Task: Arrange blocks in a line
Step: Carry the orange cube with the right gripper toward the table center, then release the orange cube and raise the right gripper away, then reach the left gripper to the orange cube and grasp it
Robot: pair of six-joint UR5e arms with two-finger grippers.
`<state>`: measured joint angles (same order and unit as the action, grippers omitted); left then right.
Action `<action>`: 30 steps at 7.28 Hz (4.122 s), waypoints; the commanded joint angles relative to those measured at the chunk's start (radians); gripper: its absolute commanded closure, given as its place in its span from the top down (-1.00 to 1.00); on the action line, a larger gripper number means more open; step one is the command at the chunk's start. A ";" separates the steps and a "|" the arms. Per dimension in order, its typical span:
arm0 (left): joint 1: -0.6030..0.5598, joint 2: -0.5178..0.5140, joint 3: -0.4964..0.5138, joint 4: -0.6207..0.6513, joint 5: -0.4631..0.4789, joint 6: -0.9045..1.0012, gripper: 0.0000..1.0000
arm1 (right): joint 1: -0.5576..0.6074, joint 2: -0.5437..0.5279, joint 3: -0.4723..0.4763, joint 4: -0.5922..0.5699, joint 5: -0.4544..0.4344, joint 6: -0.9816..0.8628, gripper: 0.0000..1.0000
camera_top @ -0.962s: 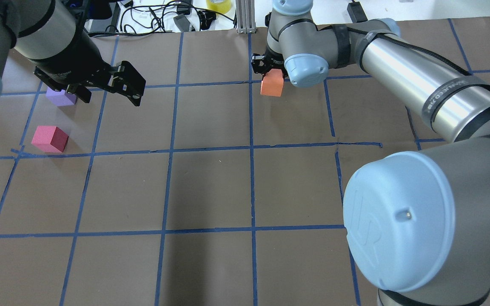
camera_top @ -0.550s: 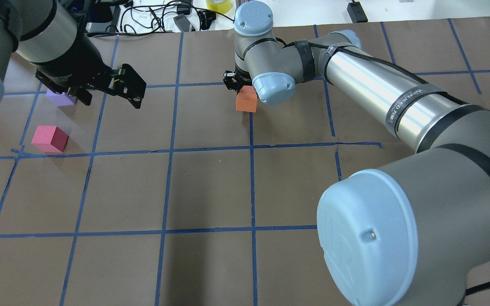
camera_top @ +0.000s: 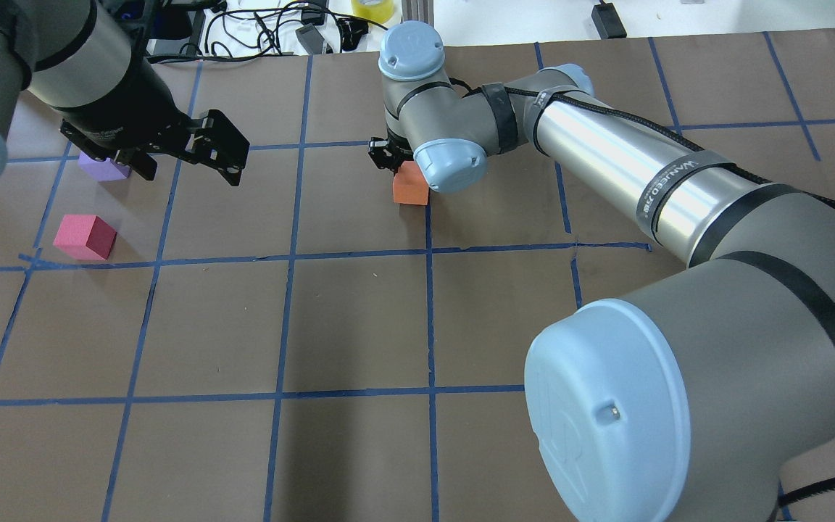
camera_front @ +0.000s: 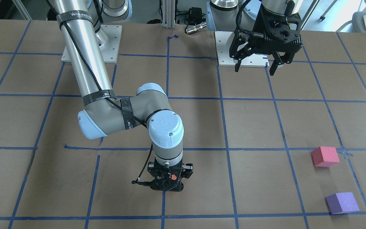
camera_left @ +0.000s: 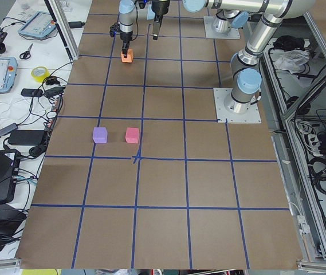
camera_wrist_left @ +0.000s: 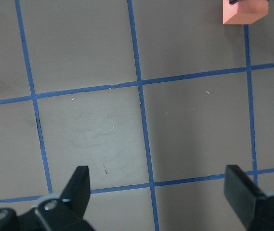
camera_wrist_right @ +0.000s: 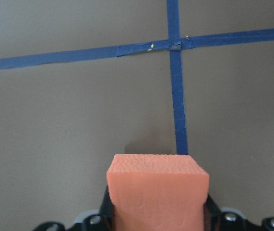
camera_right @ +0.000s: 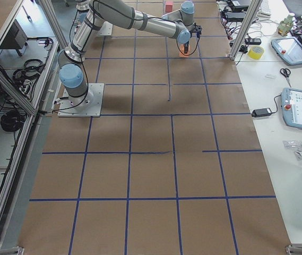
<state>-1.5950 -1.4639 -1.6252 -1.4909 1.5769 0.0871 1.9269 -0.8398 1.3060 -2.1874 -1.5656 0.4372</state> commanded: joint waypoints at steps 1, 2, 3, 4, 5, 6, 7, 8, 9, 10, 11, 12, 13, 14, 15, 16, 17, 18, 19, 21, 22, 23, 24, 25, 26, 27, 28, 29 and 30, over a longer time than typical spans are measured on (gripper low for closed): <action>0.000 0.000 0.001 0.000 0.000 0.000 1.00 | 0.003 0.002 0.004 0.003 -0.001 -0.002 -0.93; 0.001 0.000 0.001 0.001 0.000 0.000 1.00 | 0.004 0.002 0.004 0.003 -0.001 -0.003 -0.70; 0.001 0.000 0.001 0.004 0.000 0.002 1.00 | 0.004 0.007 0.004 0.001 -0.001 -0.020 0.15; 0.001 0.000 -0.001 0.007 0.000 0.002 1.00 | 0.004 0.002 0.004 0.001 -0.001 -0.020 0.78; 0.001 0.000 -0.001 0.008 0.000 0.003 1.00 | 0.004 0.002 0.004 0.006 -0.001 -0.017 1.00; 0.001 0.000 -0.001 0.006 0.000 0.002 1.00 | 0.003 -0.001 0.004 0.006 0.012 -0.009 1.00; 0.004 0.002 -0.001 0.000 0.002 -0.001 1.00 | 0.004 -0.008 0.004 0.014 0.015 -0.008 1.00; 0.004 0.004 -0.002 0.000 0.002 0.000 1.00 | 0.004 -0.031 -0.008 0.053 0.015 -0.006 1.00; 0.004 0.000 -0.004 -0.011 -0.005 0.006 1.00 | 0.000 -0.079 -0.010 0.078 0.010 -0.008 1.00; 0.010 -0.006 -0.016 0.001 -0.012 0.010 1.00 | -0.028 -0.138 -0.008 0.125 -0.001 -0.021 1.00; 0.006 -0.013 -0.018 -0.005 -0.006 0.013 1.00 | -0.075 -0.197 -0.002 0.185 -0.001 -0.073 1.00; 0.009 -0.033 -0.016 0.004 -0.012 0.019 1.00 | -0.148 -0.276 0.012 0.307 -0.001 -0.150 1.00; 0.006 -0.061 -0.002 0.017 -0.018 0.002 1.00 | -0.219 -0.353 0.012 0.404 -0.002 -0.170 1.00; 0.000 -0.087 -0.004 0.096 -0.031 -0.004 1.00 | -0.277 -0.434 0.013 0.481 -0.004 -0.182 1.00; -0.012 -0.143 -0.004 0.150 -0.046 -0.068 1.00 | -0.317 -0.481 0.013 0.541 -0.002 -0.204 1.00; -0.052 -0.218 -0.005 0.252 -0.099 -0.085 1.00 | -0.333 -0.490 0.013 0.543 -0.004 -0.298 1.00; -0.107 -0.302 -0.004 0.291 -0.097 -0.134 1.00 | -0.332 -0.501 0.012 0.543 -0.002 -0.310 1.00; -0.155 -0.378 -0.001 0.360 -0.091 -0.186 1.00 | -0.333 -0.522 0.016 0.528 0.015 -0.327 1.00; -0.184 -0.454 -0.008 0.377 -0.089 -0.188 1.00 | -0.332 -0.533 0.035 0.534 0.016 -0.342 1.00; -0.245 -0.617 0.005 0.666 -0.101 -0.187 1.00 | -0.329 -0.600 0.125 0.534 0.013 -0.341 1.00; -0.258 -0.669 0.030 0.669 -0.103 -0.181 1.00 | -0.332 -0.626 0.168 0.534 0.016 -0.341 1.00; -0.261 -0.705 0.037 0.675 -0.103 -0.159 1.00 | -0.332 -0.645 0.188 0.538 0.016 -0.341 1.00; -0.261 -0.728 0.041 0.701 -0.104 -0.156 1.00 | -0.335 -0.647 0.188 0.543 0.018 -0.342 1.00; -0.261 -0.752 0.041 0.765 -0.104 -0.155 1.00 | -0.335 -0.645 0.191 0.546 0.010 -0.359 1.00; -0.260 -0.765 0.044 0.794 -0.104 -0.156 1.00 | -0.335 -0.647 0.191 0.546 0.010 -0.402 1.00; -0.261 -0.770 0.062 0.797 -0.126 -0.156 0.83 | -0.336 -0.647 0.191 0.549 0.010 -0.406 1.00; -0.260 -0.774 0.068 0.798 -0.133 -0.138 0.38 | -0.336 -0.648 0.191 0.570 0.010 -0.408 1.00; -0.258 -0.770 0.076 0.798 -0.132 -0.138 -0.25 | -0.336 -0.651 0.191 0.610 0.010 -0.419 1.00; -0.252 -0.747 0.080 0.796 -0.120 -0.136 -0.99 | -0.336 -0.653 0.191 0.612 0.010 -0.429 1.00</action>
<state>-1.8523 -2.2290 -1.5526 -0.6947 1.4489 -0.0526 1.5908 -1.4901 1.4971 -1.5933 -1.5554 0.0208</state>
